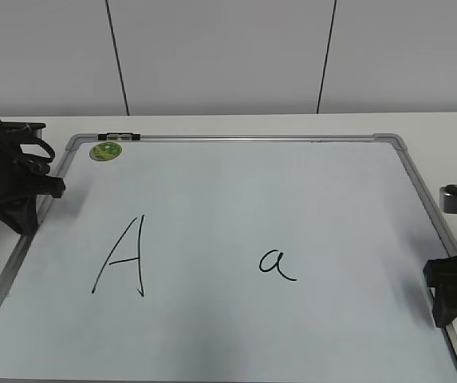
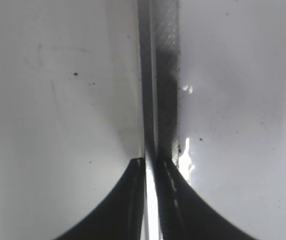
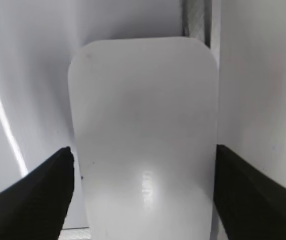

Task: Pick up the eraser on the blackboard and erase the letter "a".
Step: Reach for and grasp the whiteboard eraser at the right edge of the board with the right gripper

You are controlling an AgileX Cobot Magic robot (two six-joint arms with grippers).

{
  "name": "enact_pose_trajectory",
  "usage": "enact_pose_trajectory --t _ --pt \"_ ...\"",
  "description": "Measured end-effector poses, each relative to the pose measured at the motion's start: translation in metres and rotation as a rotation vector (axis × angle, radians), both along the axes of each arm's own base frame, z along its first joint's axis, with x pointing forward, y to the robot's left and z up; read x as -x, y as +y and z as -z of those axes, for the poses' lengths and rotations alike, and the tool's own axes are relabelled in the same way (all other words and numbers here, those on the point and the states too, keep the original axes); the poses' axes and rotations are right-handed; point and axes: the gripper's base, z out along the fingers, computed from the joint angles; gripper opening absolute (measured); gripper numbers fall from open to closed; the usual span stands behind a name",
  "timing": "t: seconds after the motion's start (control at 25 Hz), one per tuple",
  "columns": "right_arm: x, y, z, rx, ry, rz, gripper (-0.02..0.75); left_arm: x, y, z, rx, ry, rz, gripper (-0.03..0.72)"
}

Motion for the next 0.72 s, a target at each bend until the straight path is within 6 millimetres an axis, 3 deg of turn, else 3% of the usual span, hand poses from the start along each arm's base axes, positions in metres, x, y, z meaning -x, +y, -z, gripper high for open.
enact_pose_trajectory --t 0.16,0.36,0.72 --pt "-0.0012 0.0001 0.0058 0.001 0.016 -0.001 0.614 0.0000 0.0000 0.0000 0.000 0.000 0.000 0.055" --pt "-0.0011 0.0001 0.0056 0.001 0.016 -0.004 0.535 0.0000 0.0000 0.0000 0.000 0.000 0.000 0.055" --pt "-0.0011 0.0001 0.0056 0.002 0.016 -0.010 0.523 0.0000 -0.0001 0.0000 0.002 0.000 -0.001 0.055"
